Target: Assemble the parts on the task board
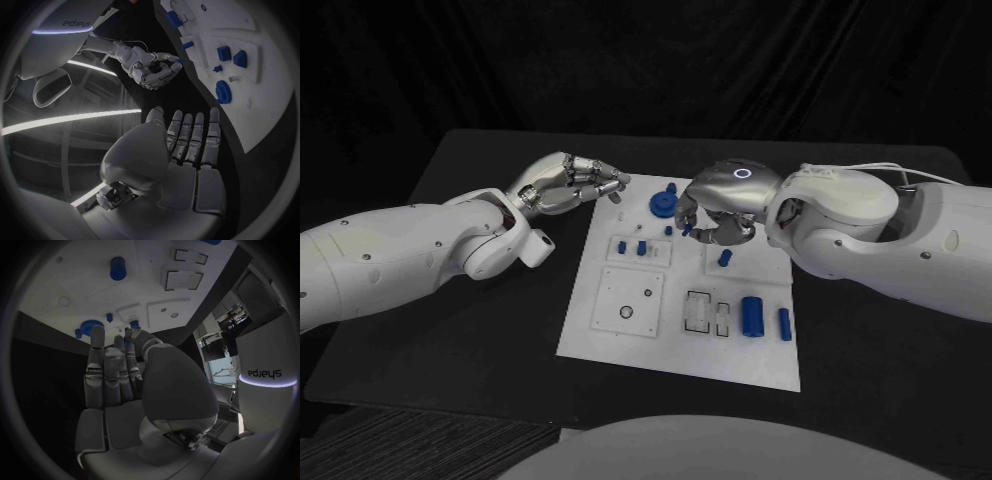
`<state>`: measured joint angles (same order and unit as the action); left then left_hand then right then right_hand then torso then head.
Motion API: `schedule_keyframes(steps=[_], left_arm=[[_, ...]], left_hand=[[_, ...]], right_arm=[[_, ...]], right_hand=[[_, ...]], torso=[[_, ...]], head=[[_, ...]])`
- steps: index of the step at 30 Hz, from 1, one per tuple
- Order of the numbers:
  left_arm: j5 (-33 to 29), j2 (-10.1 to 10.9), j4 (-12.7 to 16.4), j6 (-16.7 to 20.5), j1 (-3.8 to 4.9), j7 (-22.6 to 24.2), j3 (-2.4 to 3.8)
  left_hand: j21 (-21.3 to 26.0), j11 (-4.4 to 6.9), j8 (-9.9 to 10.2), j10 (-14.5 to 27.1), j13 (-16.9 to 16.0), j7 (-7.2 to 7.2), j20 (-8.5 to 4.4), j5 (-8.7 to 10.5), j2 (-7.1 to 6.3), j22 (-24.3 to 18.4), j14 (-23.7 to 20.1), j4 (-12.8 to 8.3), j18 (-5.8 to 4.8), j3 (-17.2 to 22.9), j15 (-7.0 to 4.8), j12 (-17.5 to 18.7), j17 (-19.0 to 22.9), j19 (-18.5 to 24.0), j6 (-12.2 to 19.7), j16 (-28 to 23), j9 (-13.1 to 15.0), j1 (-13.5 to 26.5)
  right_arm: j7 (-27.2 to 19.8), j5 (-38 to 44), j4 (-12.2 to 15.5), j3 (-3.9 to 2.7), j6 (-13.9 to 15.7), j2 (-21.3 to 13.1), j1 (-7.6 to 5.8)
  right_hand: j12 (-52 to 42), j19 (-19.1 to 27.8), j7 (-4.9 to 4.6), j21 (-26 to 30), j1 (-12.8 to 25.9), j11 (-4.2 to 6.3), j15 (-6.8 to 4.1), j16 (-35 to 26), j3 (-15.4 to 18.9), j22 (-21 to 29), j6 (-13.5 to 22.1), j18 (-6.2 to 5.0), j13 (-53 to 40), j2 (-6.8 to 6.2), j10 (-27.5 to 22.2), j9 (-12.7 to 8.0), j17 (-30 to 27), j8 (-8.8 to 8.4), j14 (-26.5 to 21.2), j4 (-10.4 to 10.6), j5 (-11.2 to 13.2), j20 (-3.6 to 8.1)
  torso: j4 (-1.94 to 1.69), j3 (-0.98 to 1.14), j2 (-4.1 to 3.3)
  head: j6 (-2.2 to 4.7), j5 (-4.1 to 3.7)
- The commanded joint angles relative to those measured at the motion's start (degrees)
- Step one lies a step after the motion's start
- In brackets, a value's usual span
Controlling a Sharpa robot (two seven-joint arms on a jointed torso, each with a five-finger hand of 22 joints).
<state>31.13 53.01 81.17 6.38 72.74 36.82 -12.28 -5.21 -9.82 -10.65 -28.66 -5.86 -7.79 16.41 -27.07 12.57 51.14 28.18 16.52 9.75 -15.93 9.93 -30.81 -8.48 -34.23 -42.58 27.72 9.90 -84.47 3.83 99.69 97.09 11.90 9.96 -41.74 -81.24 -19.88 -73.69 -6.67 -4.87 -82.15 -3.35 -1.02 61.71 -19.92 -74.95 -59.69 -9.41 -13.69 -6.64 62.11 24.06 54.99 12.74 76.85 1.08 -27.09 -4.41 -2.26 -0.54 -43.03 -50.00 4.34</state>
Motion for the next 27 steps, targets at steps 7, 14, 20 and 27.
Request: schedule_keyframes(steps=[7, 14, 20, 27], left_arm=[[-0.4, -0.6, -0.4, -0.7, -0.06, 0.6, 0.05], [-0.4, -0.9, -0.6, -0.8, -0.06, 0.6, 0.06], [-0.4, -0.8, -0.7, -0.7, -0.06, 0.6, 0.06], [-0.4, -0.7, -0.8, -0.5, -0.06, 0.8, 0.06]], left_hand=[[-0.4, -0.51, -0.2, 0.0, 0.1, -0.05, -0.13, -0.33, -0.04, -0.1, 0.4, 0.0, 0.46, 0.6, -0.1, -0.3, 0.1, -0.4, -0.2, 0.3, -0.1, -0.6], [-0.4, -0.5, -0.2, 0.0, 0.1, -0.04, -0.15, -0.38, 0.11, -0.1, 0.4, -0.1, 0.45, 0.8, -0.12, -0.3, 0.2, -0.4, -0.2, 0.2, -0.1, -0.8], [-0.4, -0.49, -0.2, 0.0, 0.1, -0.04, -0.15, -0.39, 0.21, -0.2, 0.4, -0.1, 0.44, 0.9, -0.13, -0.3, 0.2, -0.4, -0.2, 0.2, -0.2, -0.9], [-0.4, -0.47, -0.3, 0.0, 0.1, 0.0, -0.16, -0.44, 0.47, -0.2, 0.4, -0.1, 0.44, 1.3, -0.15, -0.4, 0.2, -0.5, -0.3, 0.2, -0.2, -1.3]], right_arm=[[0.9, 0.4, -2.8, -0.05, -5.6, 5.1, 0.91], [0.5, 3.3, -3.2, -0.05, -3.7, 7.0, 2.69], [0.5, 4.7, -2.6, -0.05, -2.3, 7.4, 3.92], [0.5, 6.8, -1.0, -0.05, -0.8, 7.1, 4.76]], right_hand=[[1.1, 0.8, -0.72, -0.2, -0.1, -0.43, 0.17, -1.4, -0.2, -1.6, 0.7, -0.65, 0.4, 0.31, 0.3, -0.5, -1.4, -1.44, -1.0, -0.7, -1.5, 0.03], [1.3, 1.0, -0.8, -0.2, 0.0, -0.53, 0.26, -1.7, -0.2, -1.6, 0.8, -0.59, 0.5, 0.21, 0.1, -0.7, -1.8, -1.75, -1.2, -0.7, -1.4, -0.03], [1.4, 1.1, -0.81, -0.2, 0.2, -0.55, 0.29, -1.5, -0.1, -1.6, 0.8, -0.57, 0.5, 0.15, 0.2, -0.7, -1.6, -1.84, -1.1, -0.7, -1.2, -0.05], [1.5, 1.1, -0.78, -0.3, 0.3, -0.53, 0.3, -1.4, 0.0, -1.5, 0.7, -0.57, 0.6, 0.15, 0.3, -0.8, -1.6, -1.96, -1.0, -0.8, -0.8, -0.07]], torso=[[-0.55, 0.05, -0.09], [-0.64, 0.05, -0.23], [-0.45, 0.02, -0.18], [-0.52, -0.03, -0.14]], head=[[0.0, -0.09], [0.0, 0.23], [0.0, 0.65], [0.0, 0.9]])
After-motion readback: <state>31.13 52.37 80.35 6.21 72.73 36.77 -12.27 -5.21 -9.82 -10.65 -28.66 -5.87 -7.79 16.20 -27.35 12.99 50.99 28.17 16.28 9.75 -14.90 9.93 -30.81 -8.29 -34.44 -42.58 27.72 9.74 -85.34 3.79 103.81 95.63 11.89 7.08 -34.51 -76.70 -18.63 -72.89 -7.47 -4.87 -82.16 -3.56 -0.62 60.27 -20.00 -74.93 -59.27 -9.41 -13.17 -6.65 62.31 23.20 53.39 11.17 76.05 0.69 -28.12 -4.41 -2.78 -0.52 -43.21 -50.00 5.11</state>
